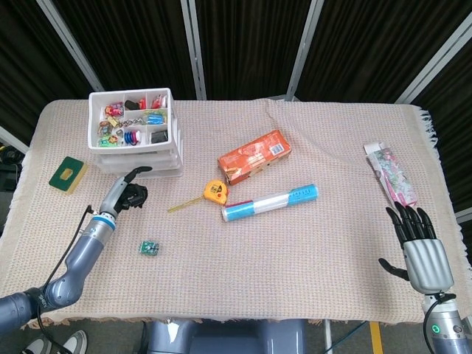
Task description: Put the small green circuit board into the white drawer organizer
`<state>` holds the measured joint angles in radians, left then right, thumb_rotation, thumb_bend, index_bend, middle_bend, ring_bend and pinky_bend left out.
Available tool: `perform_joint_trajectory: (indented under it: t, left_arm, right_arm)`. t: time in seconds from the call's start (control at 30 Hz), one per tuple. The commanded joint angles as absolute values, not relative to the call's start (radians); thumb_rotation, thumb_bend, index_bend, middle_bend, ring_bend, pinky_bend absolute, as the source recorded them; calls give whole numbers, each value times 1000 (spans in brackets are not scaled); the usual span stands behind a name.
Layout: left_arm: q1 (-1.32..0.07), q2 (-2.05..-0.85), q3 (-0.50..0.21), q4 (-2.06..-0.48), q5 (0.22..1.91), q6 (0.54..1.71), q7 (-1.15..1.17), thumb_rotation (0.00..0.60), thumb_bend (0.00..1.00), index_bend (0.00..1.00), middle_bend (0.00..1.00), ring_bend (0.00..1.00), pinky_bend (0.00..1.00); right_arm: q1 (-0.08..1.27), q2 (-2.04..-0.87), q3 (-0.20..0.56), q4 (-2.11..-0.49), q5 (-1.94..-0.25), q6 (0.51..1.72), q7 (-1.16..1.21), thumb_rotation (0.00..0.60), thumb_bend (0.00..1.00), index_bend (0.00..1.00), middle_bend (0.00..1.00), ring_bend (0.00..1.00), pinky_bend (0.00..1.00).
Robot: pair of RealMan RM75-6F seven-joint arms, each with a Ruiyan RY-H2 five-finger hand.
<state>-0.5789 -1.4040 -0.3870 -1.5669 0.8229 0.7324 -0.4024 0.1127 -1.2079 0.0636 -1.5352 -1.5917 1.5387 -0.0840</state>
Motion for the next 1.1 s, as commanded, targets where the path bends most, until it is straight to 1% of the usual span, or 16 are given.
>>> perform_joint_trajectory:
  t: [0.03,0.23,0.37,0.43,0.53,0.63,0.7,0.83,0.97,1.1]
  left_arm:
    - [-560,-1397,-379,-1575,848,751,-417,600,950,208,814,810,623]
    - [-526,-1379,-363,-1589,886,771,-442,600,951,206,814,811,623]
    - [-508,-1366,-366,-1605,902,775,-475,600,951,206,814,811,623]
    - [-499,-1362,-363,-1612,923,790,-478,600,950,205,814,811,623]
    - [-485,-1356,-341,-1625,975,831,-449,600,952,205,814,811,623]
    - [-473,-1351,-307,-1640,1044,905,-365,600,952,207,814,811,623]
    - [-464,-1349,-287,-1657,1100,974,-295,600,950,210,814,810,623]
    - [-455,-1317,-277,-1723,1155,1052,-196,600,950,207,816,811,624]
    - [-466,-1276,-280,-1768,1159,1108,-31,600,946,152,819,817,626]
    - [-493,-1250,-291,-1803,1097,1156,195,600,920,140,824,818,629]
  right_arm:
    - [113,-1208,64,-1536,-1591,1538,-84,600,11,8,0,0,0]
    - [113,-1208,64,-1537,-1592,1539,-85,600,11,7,0,0,0]
    - [112,-1208,64,-1537,-1592,1541,-87,600,11,8,0,0,0]
    - [112,-1209,65,-1537,-1592,1542,-87,600,11,8,0,0,0]
    - [112,-1209,65,-1537,-1591,1541,-87,600,11,8,0,0,0]
    - [112,-1208,65,-1537,-1591,1541,-86,600,12,8,0,0,0]
    - [112,-1208,65,-1537,-1592,1541,-85,600,12,8,0,0,0]
    - [112,-1209,65,-1536,-1592,1541,-86,600,11,8,0,0,0]
    - [112,-1209,65,-1537,-1592,1541,-87,600,12,8,0,0,0]
    - [111,-1209,64,-1538,-1592,1541,-88,600,11,8,0,0,0]
